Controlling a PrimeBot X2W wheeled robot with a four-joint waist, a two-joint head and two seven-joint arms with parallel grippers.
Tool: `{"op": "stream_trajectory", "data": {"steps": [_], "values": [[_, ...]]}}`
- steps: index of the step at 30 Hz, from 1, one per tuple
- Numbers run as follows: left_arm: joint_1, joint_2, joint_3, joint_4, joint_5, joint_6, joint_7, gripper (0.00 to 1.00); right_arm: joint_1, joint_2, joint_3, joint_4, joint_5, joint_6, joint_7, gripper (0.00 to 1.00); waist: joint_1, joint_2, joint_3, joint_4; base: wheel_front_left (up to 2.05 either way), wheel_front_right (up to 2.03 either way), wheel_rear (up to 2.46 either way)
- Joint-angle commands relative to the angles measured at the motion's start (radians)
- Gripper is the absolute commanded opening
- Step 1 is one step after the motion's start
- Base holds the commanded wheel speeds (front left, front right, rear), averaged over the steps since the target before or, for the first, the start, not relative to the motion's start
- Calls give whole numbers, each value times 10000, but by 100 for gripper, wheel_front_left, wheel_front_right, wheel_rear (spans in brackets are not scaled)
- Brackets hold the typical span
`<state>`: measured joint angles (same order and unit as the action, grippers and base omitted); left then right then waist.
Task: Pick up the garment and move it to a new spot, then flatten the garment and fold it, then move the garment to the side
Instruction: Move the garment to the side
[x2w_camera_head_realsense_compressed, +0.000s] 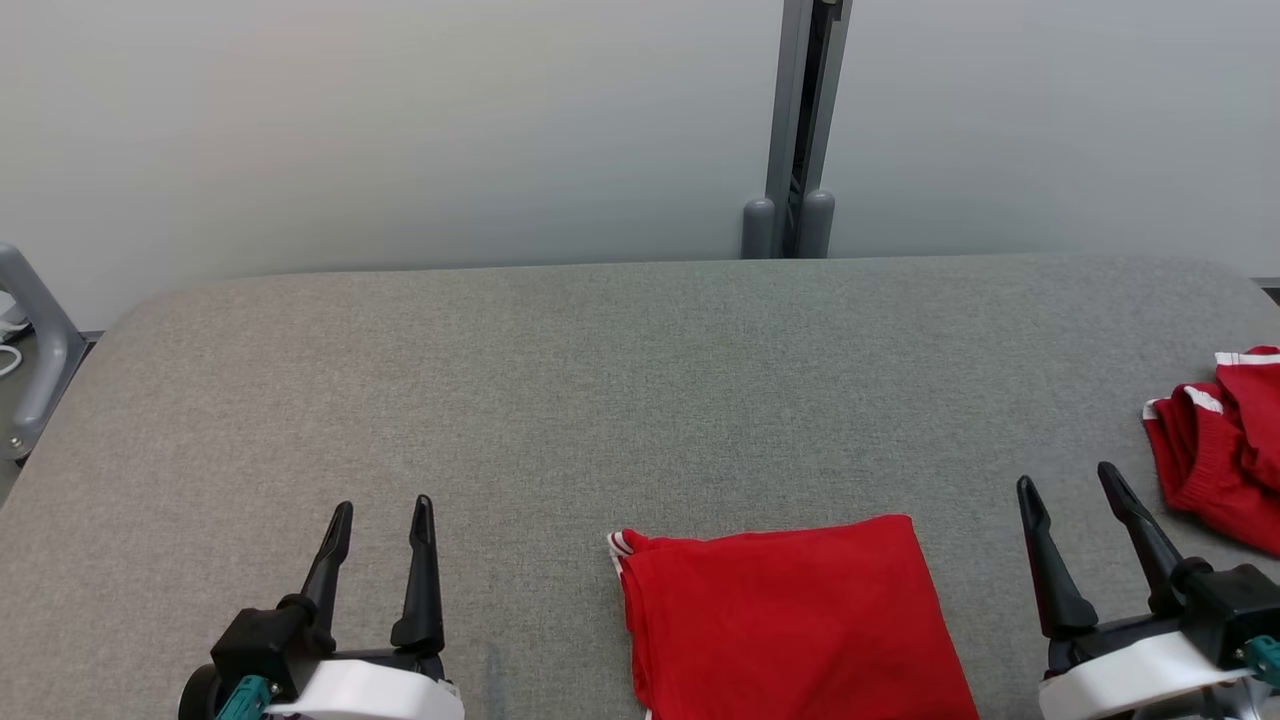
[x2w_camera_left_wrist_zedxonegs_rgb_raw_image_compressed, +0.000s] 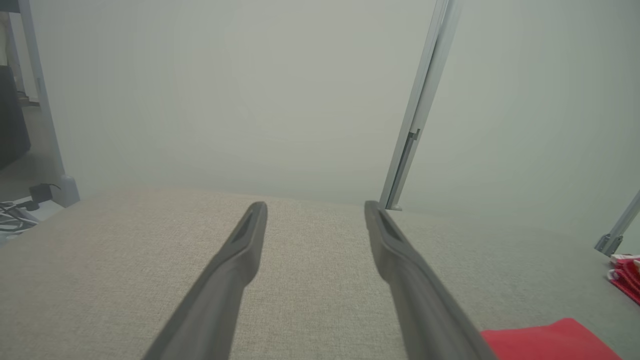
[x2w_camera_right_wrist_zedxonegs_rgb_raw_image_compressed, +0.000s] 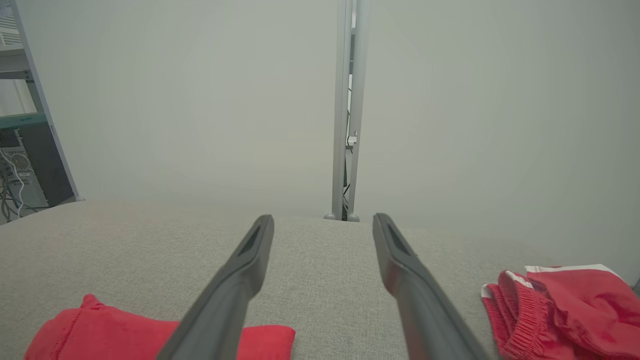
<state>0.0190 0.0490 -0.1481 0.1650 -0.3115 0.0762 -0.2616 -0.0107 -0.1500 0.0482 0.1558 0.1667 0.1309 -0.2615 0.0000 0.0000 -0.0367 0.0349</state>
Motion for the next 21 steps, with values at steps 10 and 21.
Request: {"op": "stream_trajectory", "data": {"steps": [10,21], "values": [[-17,45,28,82,-34,-18,-38,100,-31,-9,182,213,91,-3,-48,100,0,0,-22,16,0,0,0],[-30,45,28,120,-50,35,-36,100,-68,-68,124,377,132,-3,-50,100,0,0,-33,56,0,0,0]]}}
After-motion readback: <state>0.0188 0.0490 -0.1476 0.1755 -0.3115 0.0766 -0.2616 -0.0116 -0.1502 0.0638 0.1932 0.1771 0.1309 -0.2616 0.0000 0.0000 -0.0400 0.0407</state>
